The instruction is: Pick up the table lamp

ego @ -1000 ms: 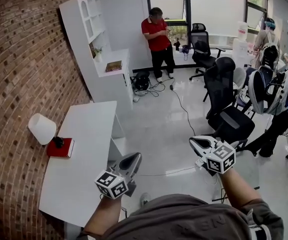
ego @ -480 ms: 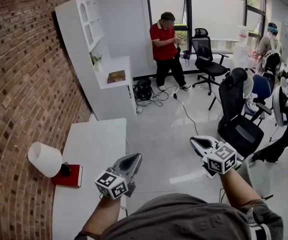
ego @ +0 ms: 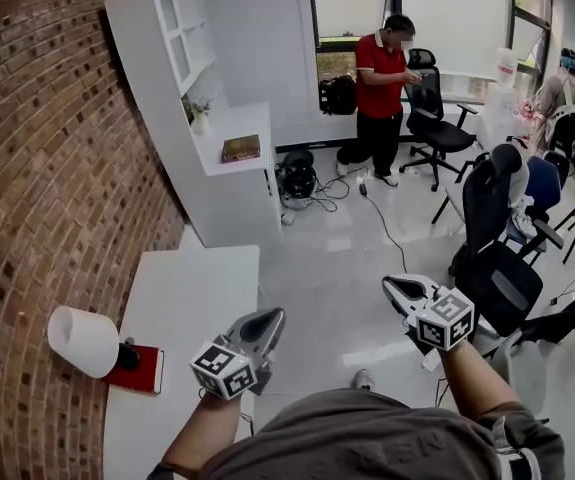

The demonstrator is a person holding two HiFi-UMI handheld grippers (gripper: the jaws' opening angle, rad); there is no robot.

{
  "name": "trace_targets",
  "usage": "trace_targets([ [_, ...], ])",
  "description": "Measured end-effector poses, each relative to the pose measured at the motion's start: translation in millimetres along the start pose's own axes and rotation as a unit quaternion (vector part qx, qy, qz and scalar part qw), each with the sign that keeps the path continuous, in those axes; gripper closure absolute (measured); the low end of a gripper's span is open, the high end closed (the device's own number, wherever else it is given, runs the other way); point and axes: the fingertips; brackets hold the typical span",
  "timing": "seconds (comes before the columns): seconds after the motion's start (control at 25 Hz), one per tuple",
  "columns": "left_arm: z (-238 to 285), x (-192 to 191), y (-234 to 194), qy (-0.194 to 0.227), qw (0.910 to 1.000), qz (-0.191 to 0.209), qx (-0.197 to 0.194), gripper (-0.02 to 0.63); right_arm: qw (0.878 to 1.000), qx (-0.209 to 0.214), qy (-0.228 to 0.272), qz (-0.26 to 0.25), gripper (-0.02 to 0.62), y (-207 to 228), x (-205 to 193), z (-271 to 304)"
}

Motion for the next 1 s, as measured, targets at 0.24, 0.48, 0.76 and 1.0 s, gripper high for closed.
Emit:
trace_targets([
  [0.24, 78, -7, -57, 0.0, 0.9992, 0.007, 0.039, 0.601, 0.999, 0.045, -0.006, -0.009, 0.6, 80, 33, 71],
  [0.48, 172, 2, -113, 0.006, 0.9967, -0.001, 0.081, 0.6, 0.996, 0.081, -0.009, -0.03, 0.6, 169, 91, 132],
  [0.76, 229, 6, -154, -0.007, 0.9975, 0.01, 0.07, 0.601, 0.997, 0.077, -0.002, -0.016, 0.6, 211, 119, 178],
  [1.0, 241, 4, -188, -0.005, 0.9998, 0.01, 0.019, 0.601, 0.999, 0.04, -0.003, -0.004, 0.6, 211, 111, 197],
])
Point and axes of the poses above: the fingertips, and each gripper's own axes: z forward along the fingers, y to its right, x out of its top, and after that the axes turned 15 degrees about z, right-handed
